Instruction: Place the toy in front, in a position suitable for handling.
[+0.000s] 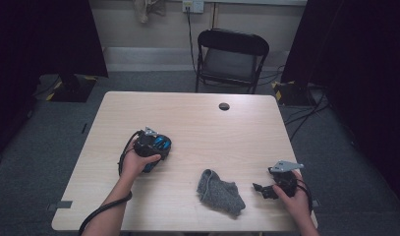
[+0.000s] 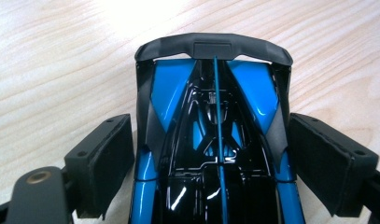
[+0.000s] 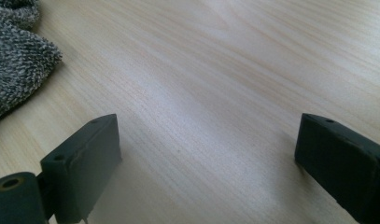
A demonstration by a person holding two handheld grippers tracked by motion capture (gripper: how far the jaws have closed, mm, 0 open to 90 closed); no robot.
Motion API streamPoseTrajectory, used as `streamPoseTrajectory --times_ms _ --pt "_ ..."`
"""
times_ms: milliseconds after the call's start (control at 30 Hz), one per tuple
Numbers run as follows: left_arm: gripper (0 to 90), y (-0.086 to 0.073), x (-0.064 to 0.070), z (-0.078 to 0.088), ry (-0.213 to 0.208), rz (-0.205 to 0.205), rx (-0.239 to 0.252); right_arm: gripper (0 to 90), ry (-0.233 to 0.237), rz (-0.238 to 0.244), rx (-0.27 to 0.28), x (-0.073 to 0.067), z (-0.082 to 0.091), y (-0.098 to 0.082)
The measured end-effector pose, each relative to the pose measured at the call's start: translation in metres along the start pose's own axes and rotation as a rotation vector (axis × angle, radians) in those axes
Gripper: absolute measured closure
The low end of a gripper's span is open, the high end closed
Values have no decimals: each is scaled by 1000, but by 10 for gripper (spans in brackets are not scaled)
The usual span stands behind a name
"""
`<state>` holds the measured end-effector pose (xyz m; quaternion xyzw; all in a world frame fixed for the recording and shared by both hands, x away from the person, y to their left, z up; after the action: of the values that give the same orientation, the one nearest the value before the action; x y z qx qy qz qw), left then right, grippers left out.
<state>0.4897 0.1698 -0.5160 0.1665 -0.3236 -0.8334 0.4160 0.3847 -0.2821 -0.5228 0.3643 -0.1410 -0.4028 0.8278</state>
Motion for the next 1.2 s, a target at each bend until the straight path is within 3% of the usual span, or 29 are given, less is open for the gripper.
streamPoseTrajectory --times_ms 400,433,633,767,1067,1200 --pt "155 2 3 -3 30 -12 -5 65 0 0 0 0 0 0" --pt "160 3 4 -4 38 7 3 65 -1 1 0 0 0 0" --pt "247 5 6 -3 48 24 7 65 -1 1 0 0 0 0" --pt "252 6 6 -4 62 20 5 65 -1 1 0 0 0 0" --pt "256 6 7 -3 57 28 -1 64 0 1 0 0 0 0" --pt "257 5 7 0 55 15 -30 64 0 1 0 0 0 0"
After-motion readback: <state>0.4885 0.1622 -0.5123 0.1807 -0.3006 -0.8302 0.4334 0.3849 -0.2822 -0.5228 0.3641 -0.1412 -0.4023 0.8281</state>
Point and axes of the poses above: each handheld gripper's, and its own axes: z roughly backward along the jaws, y roughly out of its top, x roughly to its right, the point moved 3 cm from there along -z, roughly forward along the jaws, and after that the axes turned 4 degrees about -z, right-handed, at the moved point
